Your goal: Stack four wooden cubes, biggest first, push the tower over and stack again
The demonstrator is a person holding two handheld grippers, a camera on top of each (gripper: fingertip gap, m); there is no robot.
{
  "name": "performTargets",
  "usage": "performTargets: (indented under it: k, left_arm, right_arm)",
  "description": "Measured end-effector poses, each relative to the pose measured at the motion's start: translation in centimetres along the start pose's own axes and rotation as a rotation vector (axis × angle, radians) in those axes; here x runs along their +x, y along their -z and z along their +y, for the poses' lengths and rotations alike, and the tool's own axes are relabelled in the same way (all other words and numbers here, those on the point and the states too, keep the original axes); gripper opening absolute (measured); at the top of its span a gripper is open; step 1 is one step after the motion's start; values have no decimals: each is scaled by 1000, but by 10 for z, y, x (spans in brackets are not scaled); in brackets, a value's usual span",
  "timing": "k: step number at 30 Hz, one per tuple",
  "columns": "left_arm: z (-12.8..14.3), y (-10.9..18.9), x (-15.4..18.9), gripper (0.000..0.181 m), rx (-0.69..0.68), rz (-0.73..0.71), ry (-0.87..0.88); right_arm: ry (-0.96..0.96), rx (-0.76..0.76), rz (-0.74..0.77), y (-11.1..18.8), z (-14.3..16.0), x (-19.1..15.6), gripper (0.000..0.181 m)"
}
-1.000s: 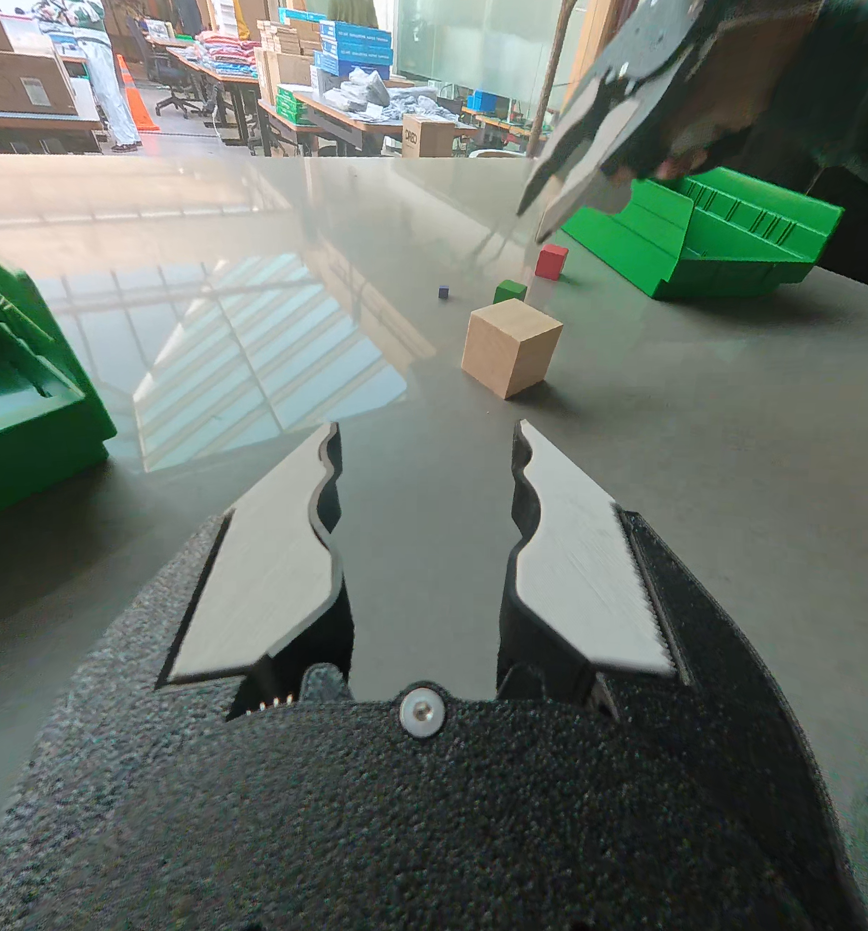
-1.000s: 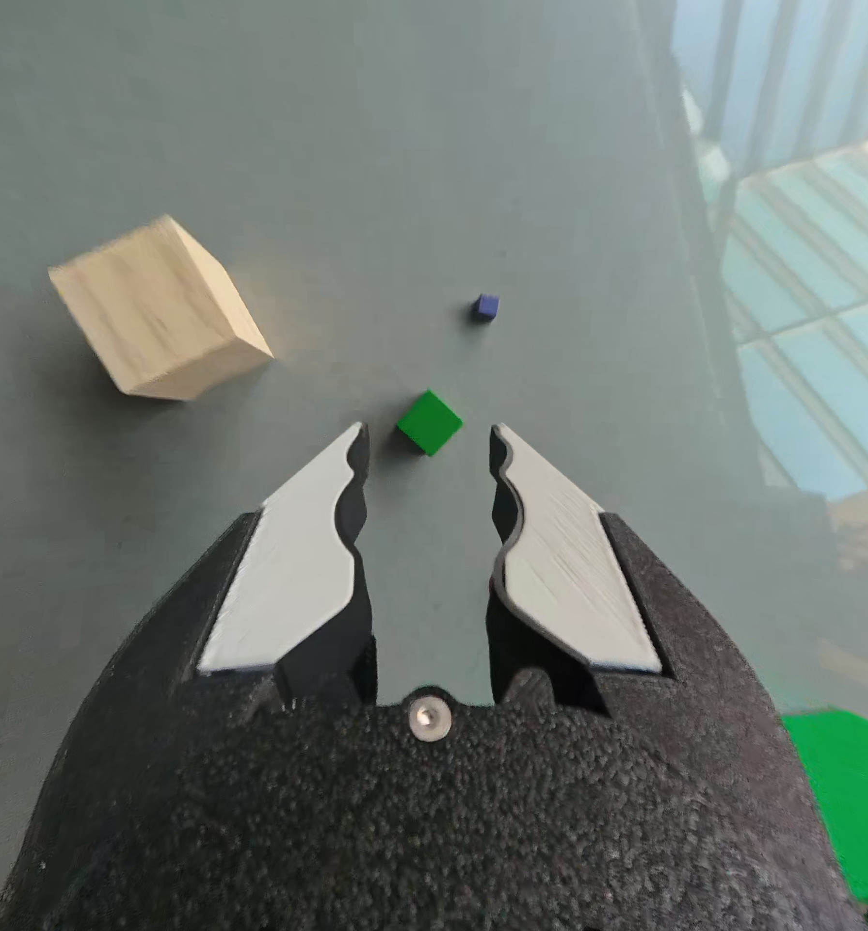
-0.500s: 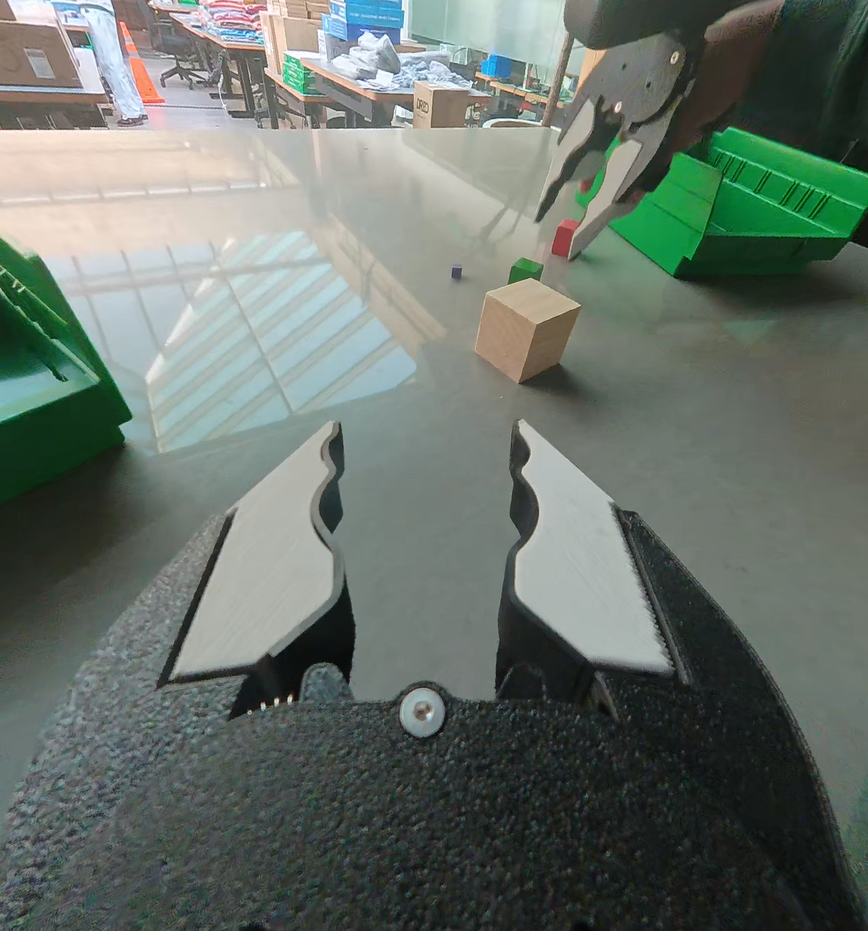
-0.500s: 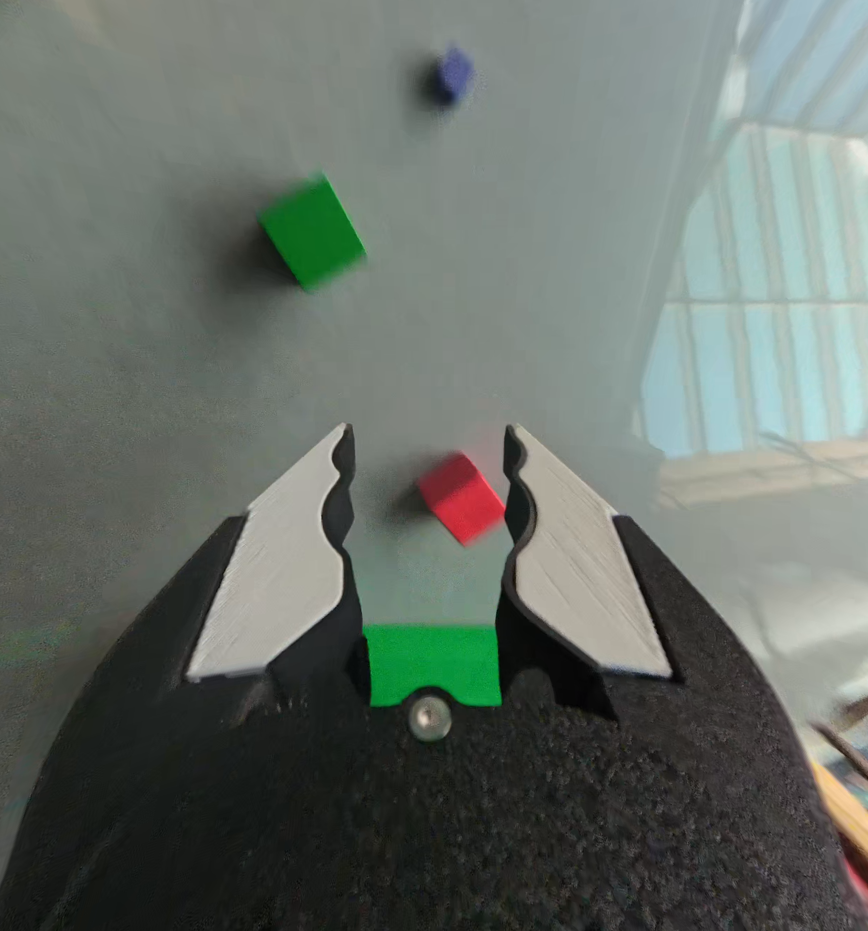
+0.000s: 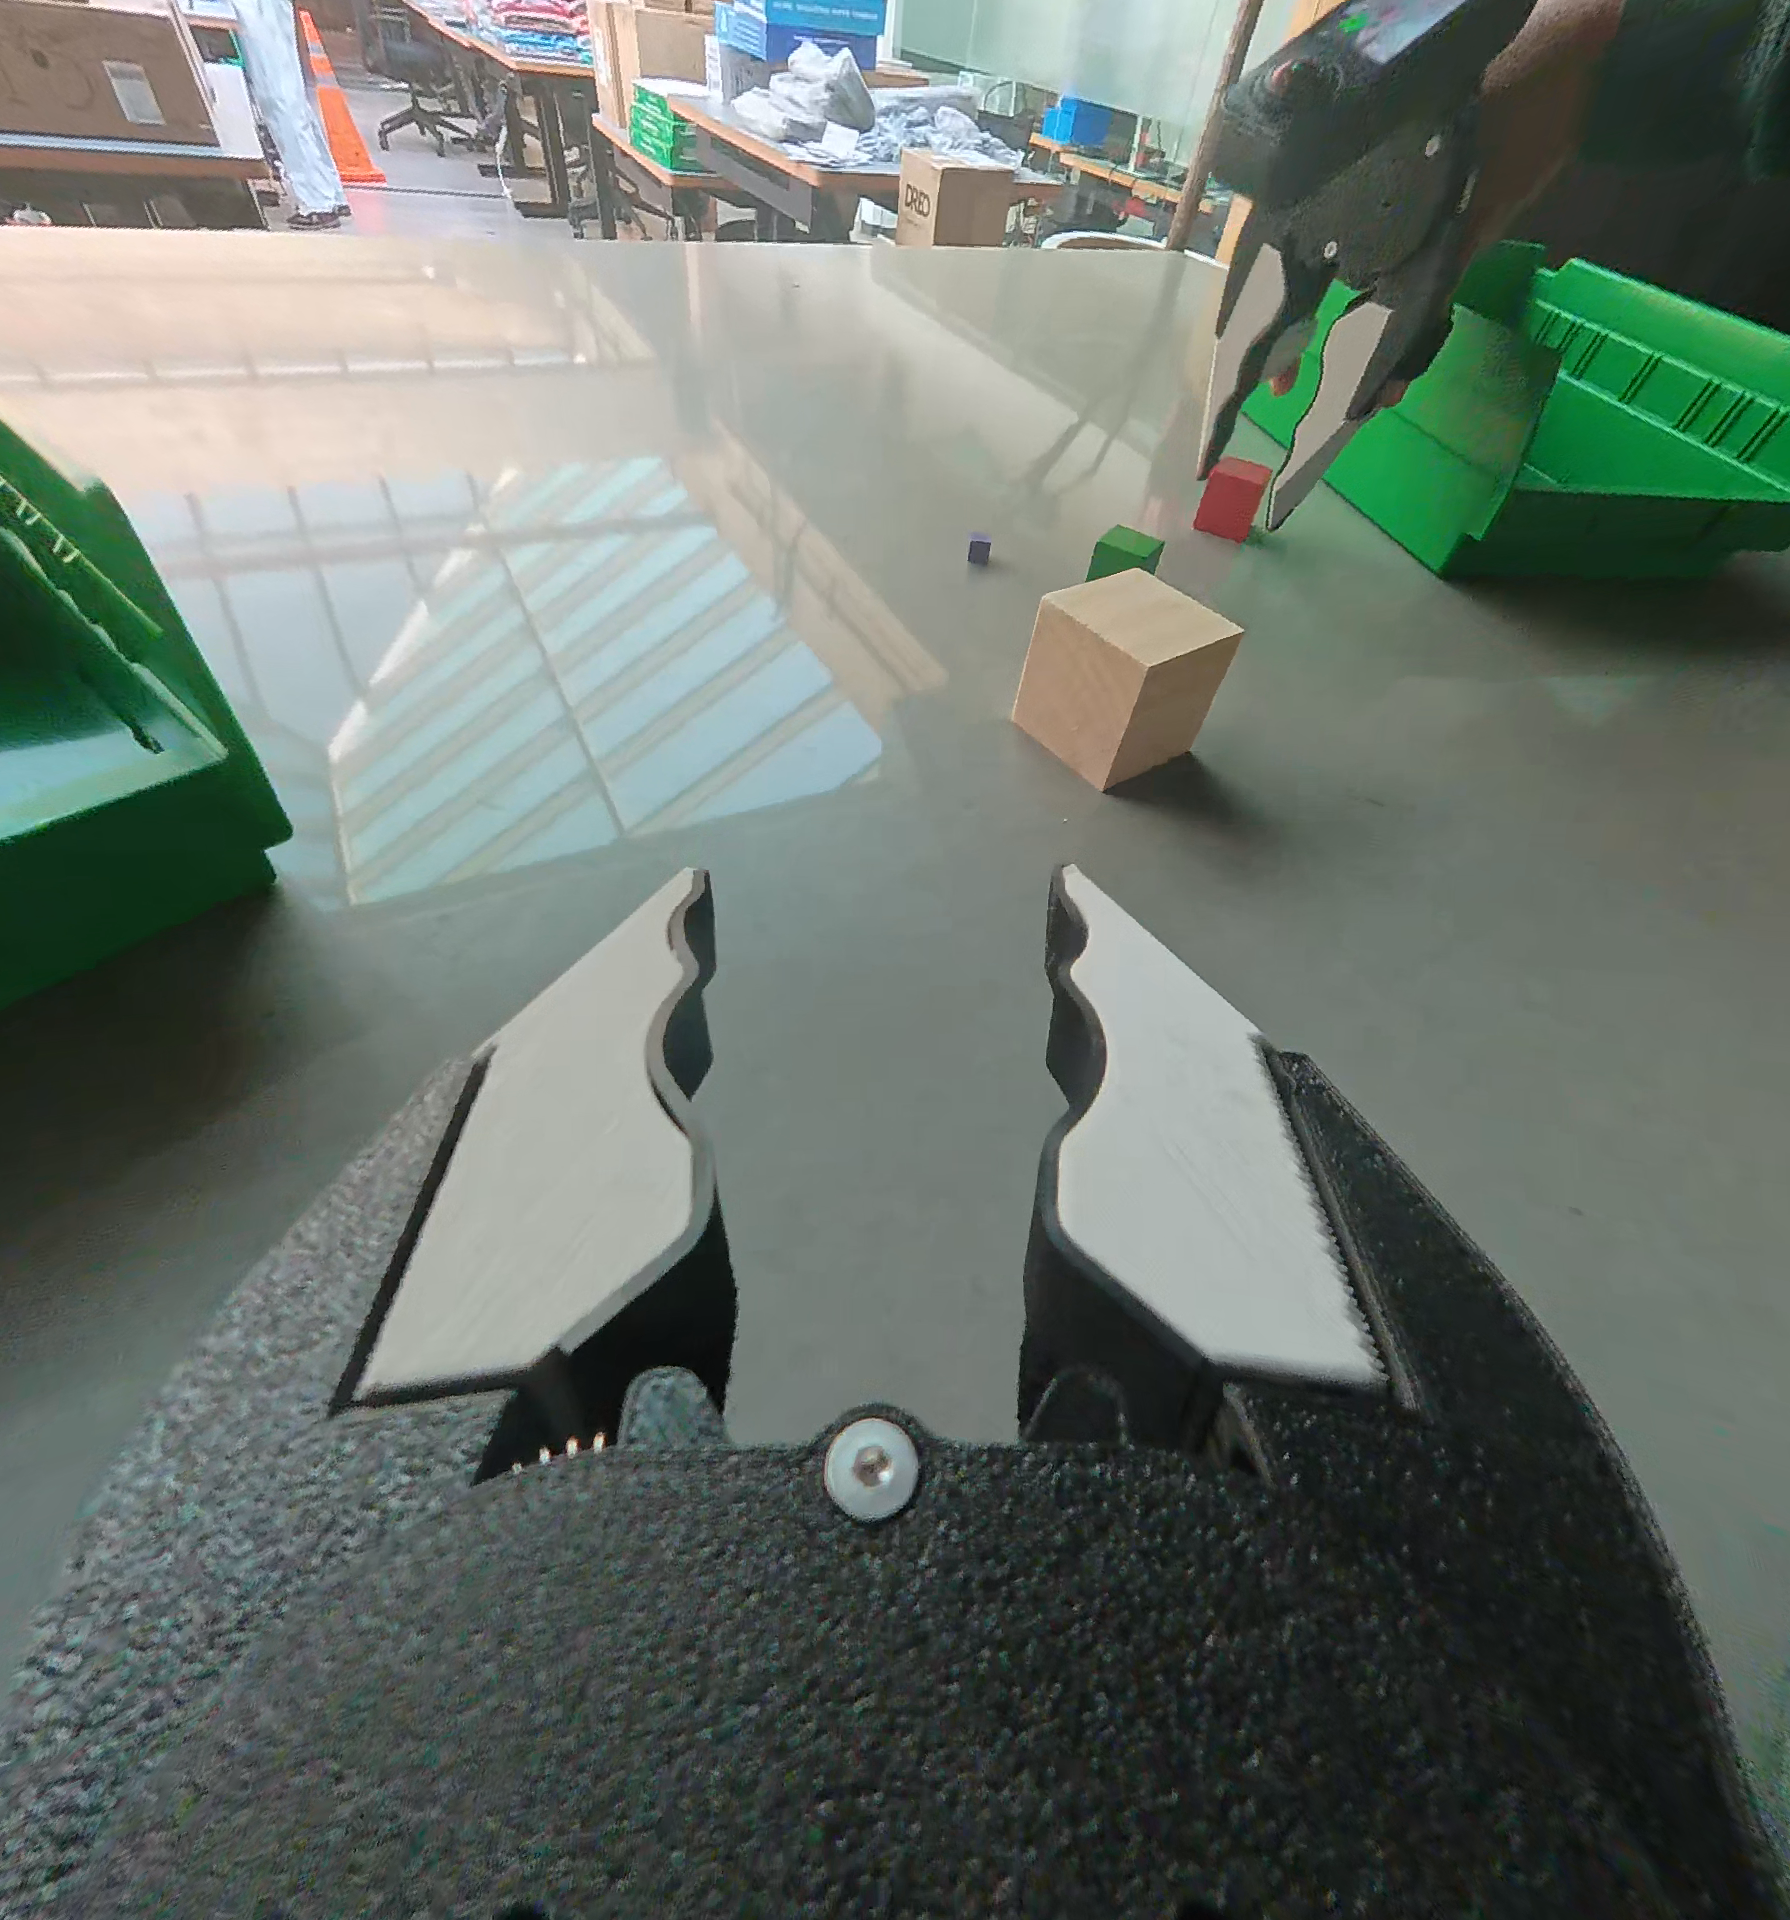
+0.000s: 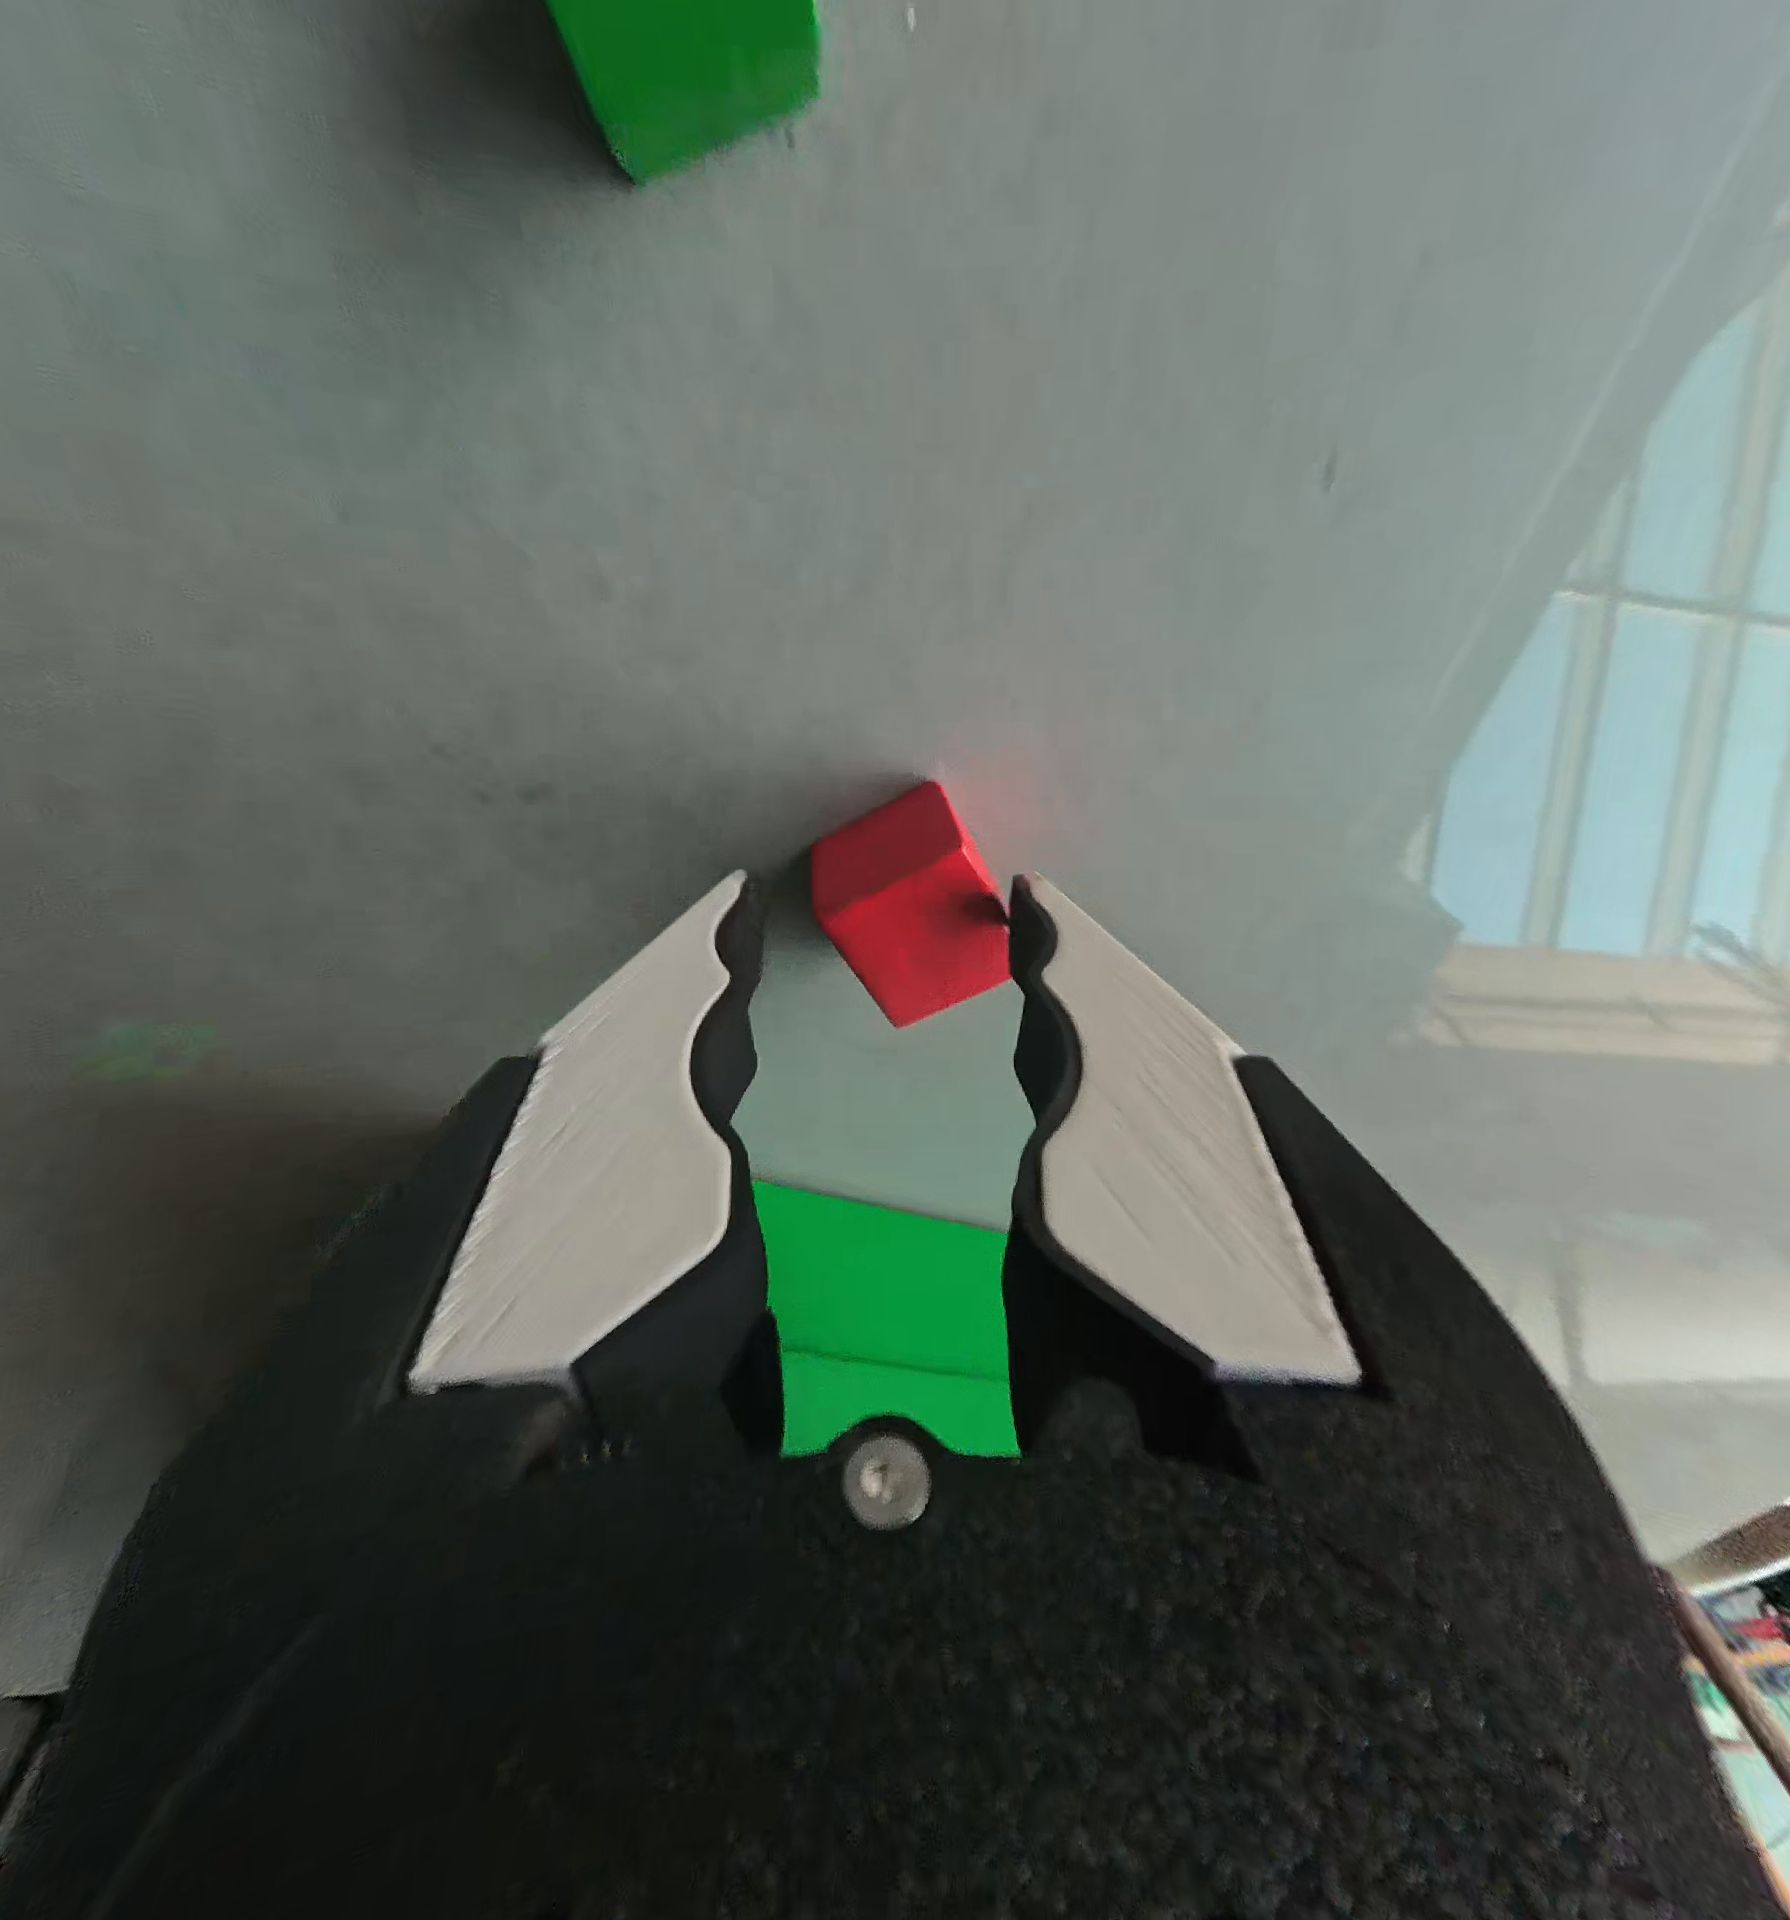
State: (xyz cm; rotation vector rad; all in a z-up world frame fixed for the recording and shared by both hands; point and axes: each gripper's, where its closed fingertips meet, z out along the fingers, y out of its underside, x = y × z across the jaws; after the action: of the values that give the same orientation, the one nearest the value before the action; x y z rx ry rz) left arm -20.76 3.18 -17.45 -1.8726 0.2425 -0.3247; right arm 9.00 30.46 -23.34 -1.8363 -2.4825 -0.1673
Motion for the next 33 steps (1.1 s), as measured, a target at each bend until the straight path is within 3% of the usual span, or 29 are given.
performTargets:
  k: [11,14,19,24,29,33]
  left_arm:
    - [2,-5,8,63,-14,9,-17]
    - [1,-4,8,62,-12,11,-11]
    - [1,-4,8,61,-13,13,-9]
    - [0,-3,6,61,-3,13,0]
    - [-1,-2,6,60,3,18,6]
    - [-1,-2,6,60,4,20,5]
  right_arm:
    - [-22,-83,-9,-1,21,-10,54]
    - [-24,-79,-19,-3,18,-14,45]
    - [-179,-64,-117,1,5,-30,45]
    - [-322,65,-238,14,-22,-53,52]
    - [-142,110,-123,19,-26,-56,58]
    - [5,132,-21,16,-28,-56,52]
